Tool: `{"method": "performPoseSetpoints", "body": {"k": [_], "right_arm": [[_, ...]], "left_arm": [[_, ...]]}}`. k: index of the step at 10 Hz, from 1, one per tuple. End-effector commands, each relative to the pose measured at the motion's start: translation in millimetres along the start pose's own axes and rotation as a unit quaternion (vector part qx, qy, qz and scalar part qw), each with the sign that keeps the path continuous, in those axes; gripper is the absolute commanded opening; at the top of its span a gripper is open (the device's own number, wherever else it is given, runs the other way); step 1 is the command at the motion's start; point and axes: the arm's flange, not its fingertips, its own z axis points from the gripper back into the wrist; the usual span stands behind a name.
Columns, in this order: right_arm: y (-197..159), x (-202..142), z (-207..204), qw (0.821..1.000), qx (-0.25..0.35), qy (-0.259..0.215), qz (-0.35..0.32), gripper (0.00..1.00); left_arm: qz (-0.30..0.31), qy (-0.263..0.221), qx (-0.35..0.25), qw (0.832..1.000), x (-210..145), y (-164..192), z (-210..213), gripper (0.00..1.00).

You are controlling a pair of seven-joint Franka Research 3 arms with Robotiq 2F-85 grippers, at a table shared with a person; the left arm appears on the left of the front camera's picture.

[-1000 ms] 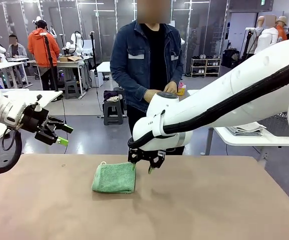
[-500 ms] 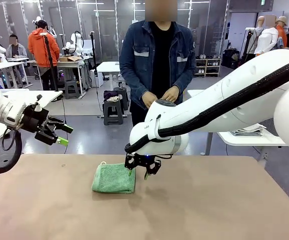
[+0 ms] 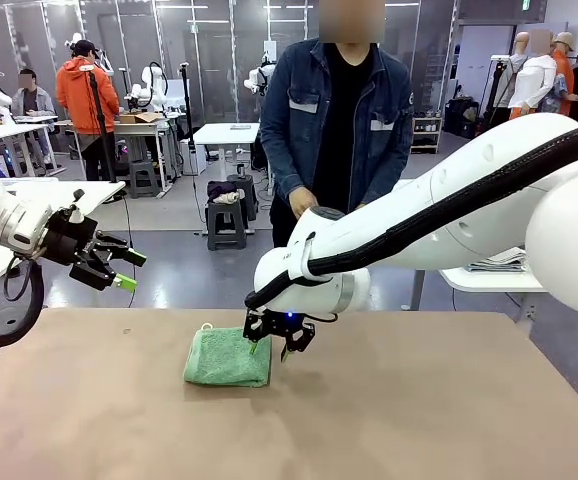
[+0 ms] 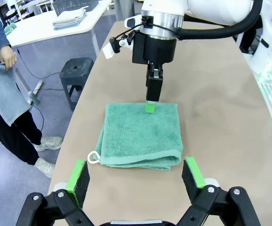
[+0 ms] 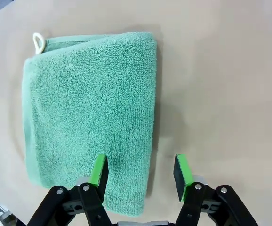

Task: Fold the towels and place them in the basket.
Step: Place the folded Towel with hook on the right side of the table.

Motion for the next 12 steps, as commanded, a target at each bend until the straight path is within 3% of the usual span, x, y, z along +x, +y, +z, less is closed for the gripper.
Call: {"method": "performPoseSetpoints", "body": {"k": [1, 2, 3, 4, 5, 6, 7, 8, 9, 10, 12], "right_arm": [[-6.6, 5.3, -3.7, 0.999, 0.032, 0.001, 0.037, 0.51], [-7.1, 6.2, -4.8, 0.998, 0.042, 0.002, 0.041, 0.51], [-6.3, 6.3, -4.4, 0.998, 0.045, 0.002, 0.041, 0.31], [-7.1, 6.8, -5.0, 0.998, 0.045, 0.007, 0.042, 0.49], [-6.1, 7.6, -5.5, 0.998, 0.045, 0.008, 0.043, 0.11], [-5.9, 7.5, -7.0, 0.998, 0.044, 0.008, 0.044, 0.29], [-5.1, 8.0, -7.3, 0.998, 0.044, 0.008, 0.043, 0.0], [-6.5, 8.2, -8.1, 0.998, 0.042, 0.009, 0.043, 0.09], [-6.4, 8.1, -9.1, 0.999, 0.034, 0.01, 0.041, 0.0], [0.1, 6.1, -8.4, 0.999, 0.013, 0.015, 0.033, 0.0], [-1.7, 6.1, -8.7, 0.999, 0.026, 0.005, 0.035, 0.0]], "left_arm": [[-0.003, -0.002, -0.002, 1.0, 1.9, -1.5, 0.3, 1.0], [-0.003, -0.002, -0.002, 1.0, 1.9, -1.5, 0.3, 1.0], [-0.003, -0.002, -0.002, 1.0, 1.9, -1.5, 0.3, 1.0], [-0.003, -0.002, -0.002, 1.0, 1.9, -1.5, 0.3, 1.0], [-0.003, -0.002, -0.002, 1.0, 1.9, -1.5, 0.3, 1.0], [-0.003, -0.002, -0.002, 1.0, 1.9, -1.5, 0.3, 1.0], [-0.003, -0.002, -0.002, 1.0, 1.9, -1.5, 0.3, 1.0], [-0.003, -0.002, -0.002, 1.0, 1.9, -1.5, 0.3, 1.0], [-0.003, -0.002, -0.002, 1.0, 1.9, -1.5, 0.3, 1.0], [-0.003, -0.002, -0.002, 1.0, 1.9, -1.5, 0.3, 1.0], [-0.003, -0.002, -0.002, 1.0, 1.9, -1.5, 0.3, 1.0]]}}
